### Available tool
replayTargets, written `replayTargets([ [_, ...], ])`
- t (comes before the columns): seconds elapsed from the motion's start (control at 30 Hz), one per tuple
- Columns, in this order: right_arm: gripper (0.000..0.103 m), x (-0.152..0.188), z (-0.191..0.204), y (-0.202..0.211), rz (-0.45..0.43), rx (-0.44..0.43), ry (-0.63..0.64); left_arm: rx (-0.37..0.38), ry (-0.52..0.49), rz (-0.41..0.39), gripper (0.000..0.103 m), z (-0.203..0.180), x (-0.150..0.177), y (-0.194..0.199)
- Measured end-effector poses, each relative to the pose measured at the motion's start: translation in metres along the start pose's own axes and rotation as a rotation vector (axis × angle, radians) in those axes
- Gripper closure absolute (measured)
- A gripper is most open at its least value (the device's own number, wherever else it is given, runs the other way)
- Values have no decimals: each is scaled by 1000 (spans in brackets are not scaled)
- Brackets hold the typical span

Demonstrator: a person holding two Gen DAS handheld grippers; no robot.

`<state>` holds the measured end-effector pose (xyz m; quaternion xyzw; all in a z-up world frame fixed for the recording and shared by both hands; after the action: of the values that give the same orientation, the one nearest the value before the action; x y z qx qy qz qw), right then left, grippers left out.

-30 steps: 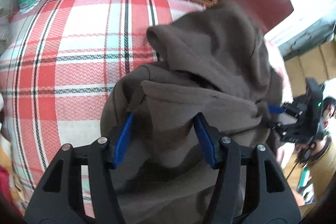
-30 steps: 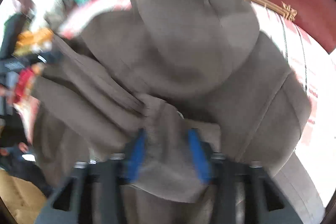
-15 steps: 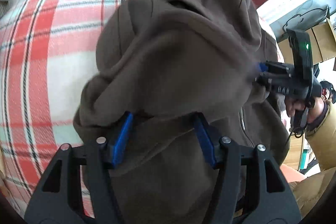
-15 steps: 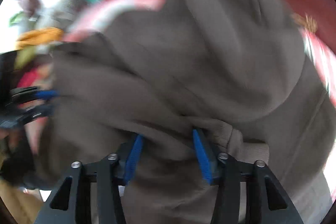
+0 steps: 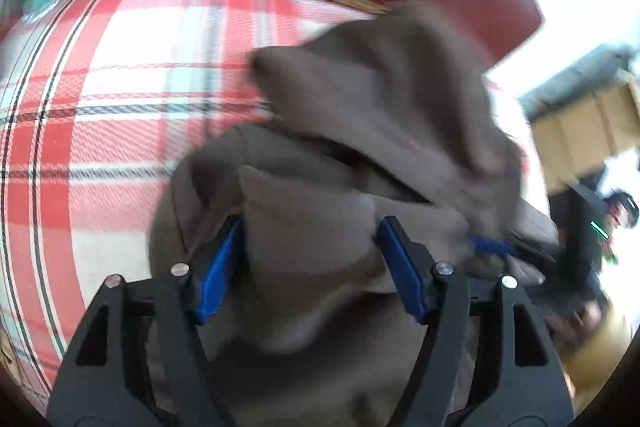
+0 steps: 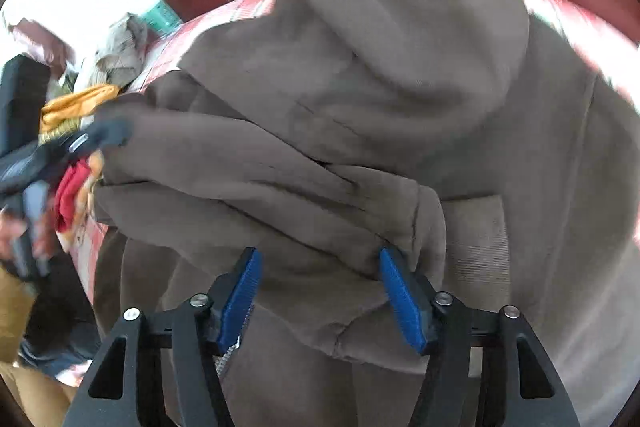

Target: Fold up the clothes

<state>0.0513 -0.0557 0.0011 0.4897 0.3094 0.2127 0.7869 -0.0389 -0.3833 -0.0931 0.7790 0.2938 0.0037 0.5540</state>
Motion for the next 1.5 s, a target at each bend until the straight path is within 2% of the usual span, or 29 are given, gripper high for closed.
replayTargets([
  [0.07,41,2,-3,13,-32,-52,-6,-23,6,5,32,-2,-4,0],
  [0.17,36,23,-15,56,-102,-124,-34,-31,40,-12,32,-8,2,19],
  [0.3,36,81,-90,111,-182,-193,-292,-26,81,-72,32,-16,25,55],
  [0.43,36,165,-183,158,-292,-109,-640,-9,56,-104,32,-37,45,76],
  [0.63,36,283,-295,198,-497,49,-1099,99,-16,-25,32,-89,57,66],
  [0.77,36,310,-330,199,-648,0,-1226,110,-51,10,32,-121,57,55],
  [0.97,36,312,-366,207,-840,-17,-1261,115,-70,40,32,-151,54,43],
  [1.0,42,315,-375,209,-863,-36,-1278,116,-74,43,32,-156,53,40],
  [1.03,52,314,-383,207,-877,-62,-1295,113,-78,43,32,-159,53,40],
  [1.07,85,314,-390,205,-891,-88,-1312,117,-78,48,32,-161,53,37],
  [1.1,96,310,-394,206,-887,-93,-1308,118,-72,53,32,-162,54,35],
  [1.17,96,293,-388,219,-865,-56,-1225,125,-54,48,32,-161,55,34],
  [1.23,96,262,-359,249,-862,15,-1036,146,-13,31,32,-154,57,37],
  [1.3,96,223,-316,278,-841,51,-835,171,40,11,32,-143,59,42],
  [1.37,96,180,-266,302,-826,35,-638,181,79,-13,32,-130,63,50],
  [1.5,96,98,-159,312,-788,-10,-298,204,148,-76,32,-102,68,73],
])
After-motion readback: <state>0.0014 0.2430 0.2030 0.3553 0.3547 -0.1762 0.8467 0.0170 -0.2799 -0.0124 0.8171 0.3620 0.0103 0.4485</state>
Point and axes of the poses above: each gripper's, at about its wrist camera, not at the fingertips, and y roughly against the way its jaws point, z to its left, x to its underside, the point moved 1 cm from there along -y, roughly the way its jaws point, and after that the axes turned 1 degree about x, right-handed, at the moved point
